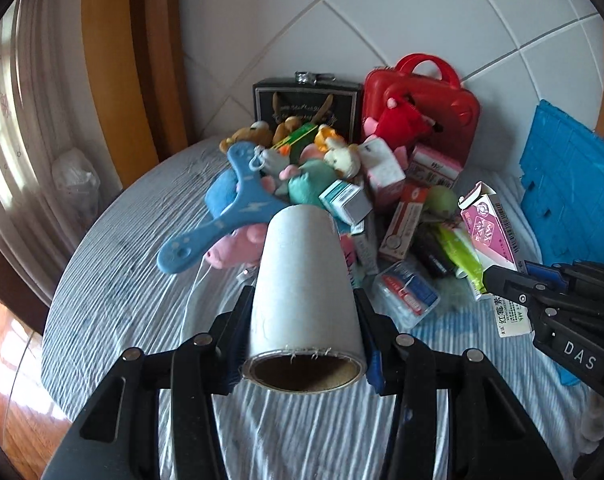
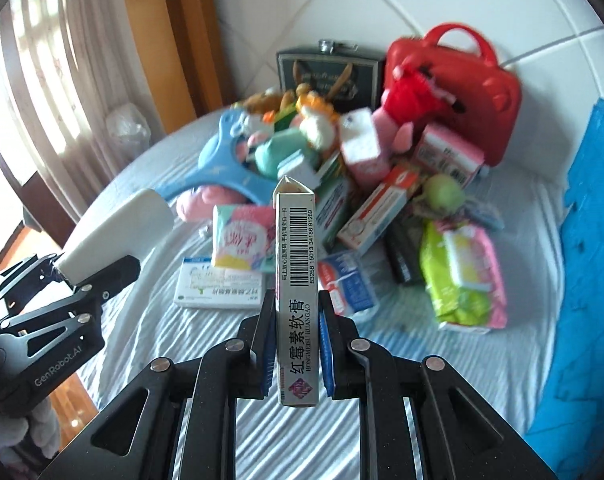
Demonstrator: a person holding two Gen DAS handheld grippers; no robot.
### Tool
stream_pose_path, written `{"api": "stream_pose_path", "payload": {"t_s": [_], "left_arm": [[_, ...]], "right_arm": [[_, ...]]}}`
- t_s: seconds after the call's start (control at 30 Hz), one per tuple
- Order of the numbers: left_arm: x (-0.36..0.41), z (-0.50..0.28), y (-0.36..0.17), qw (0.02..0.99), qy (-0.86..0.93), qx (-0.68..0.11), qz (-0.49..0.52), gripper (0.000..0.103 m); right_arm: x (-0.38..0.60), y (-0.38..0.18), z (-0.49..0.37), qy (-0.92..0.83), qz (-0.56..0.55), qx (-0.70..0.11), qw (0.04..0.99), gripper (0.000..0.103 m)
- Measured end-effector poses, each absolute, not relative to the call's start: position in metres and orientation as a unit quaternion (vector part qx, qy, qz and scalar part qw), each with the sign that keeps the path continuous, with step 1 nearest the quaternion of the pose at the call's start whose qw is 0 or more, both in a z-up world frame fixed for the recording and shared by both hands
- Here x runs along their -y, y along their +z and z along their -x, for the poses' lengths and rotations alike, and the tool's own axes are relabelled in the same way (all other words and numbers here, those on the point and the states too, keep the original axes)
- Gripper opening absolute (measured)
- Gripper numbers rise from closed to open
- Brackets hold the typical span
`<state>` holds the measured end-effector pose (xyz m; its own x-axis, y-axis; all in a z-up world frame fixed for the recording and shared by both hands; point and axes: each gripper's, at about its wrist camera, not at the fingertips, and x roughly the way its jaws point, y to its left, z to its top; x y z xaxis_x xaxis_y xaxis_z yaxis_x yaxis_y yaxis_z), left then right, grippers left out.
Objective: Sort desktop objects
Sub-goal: 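Carry paper roll and ointment box with both tools over the crate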
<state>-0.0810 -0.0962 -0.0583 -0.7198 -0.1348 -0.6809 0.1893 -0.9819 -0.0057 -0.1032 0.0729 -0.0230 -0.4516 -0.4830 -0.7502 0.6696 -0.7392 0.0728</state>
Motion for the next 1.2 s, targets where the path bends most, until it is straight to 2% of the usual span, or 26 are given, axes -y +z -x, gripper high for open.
{"api": "stream_pose_path", "payload": {"t_s": [0.47, 0.7, 0.9, 1.03, 1.2], "left_arm": [[-0.044, 0.083, 0.053, -0.026, -0.970, 0.005, -0.240, 0.046], [-0.137, 0.085, 0.101, -0.103, -0.974, 0.023, -0.203, 0.046], [-0.230, 0.101, 0.128, -0.170, -0.962, 0.038, -0.211, 0.046], [-0.296, 0.133, 0.138, -0.210, -0.943, 0.050, -0.253, 0.046], [-0.369, 0.183, 0.117, -0.232, -0.909, 0.081, -0.338, 0.046]], "right_arm": [[-0.205, 0.099, 0.086, -0.924, -0.258, -0.091, 0.268, 0.018], [-0.317, 0.146, 0.092, -0.956, -0.219, -0.068, 0.182, 0.018], [-0.416, 0.151, 0.129, -0.959, -0.258, -0.068, 0.099, 0.018], [-0.466, 0.148, 0.168, -0.947, -0.309, -0.057, 0.073, 0.018], [-0.504, 0.126, 0.217, -0.917, -0.392, -0.052, 0.048, 0.018]]}}
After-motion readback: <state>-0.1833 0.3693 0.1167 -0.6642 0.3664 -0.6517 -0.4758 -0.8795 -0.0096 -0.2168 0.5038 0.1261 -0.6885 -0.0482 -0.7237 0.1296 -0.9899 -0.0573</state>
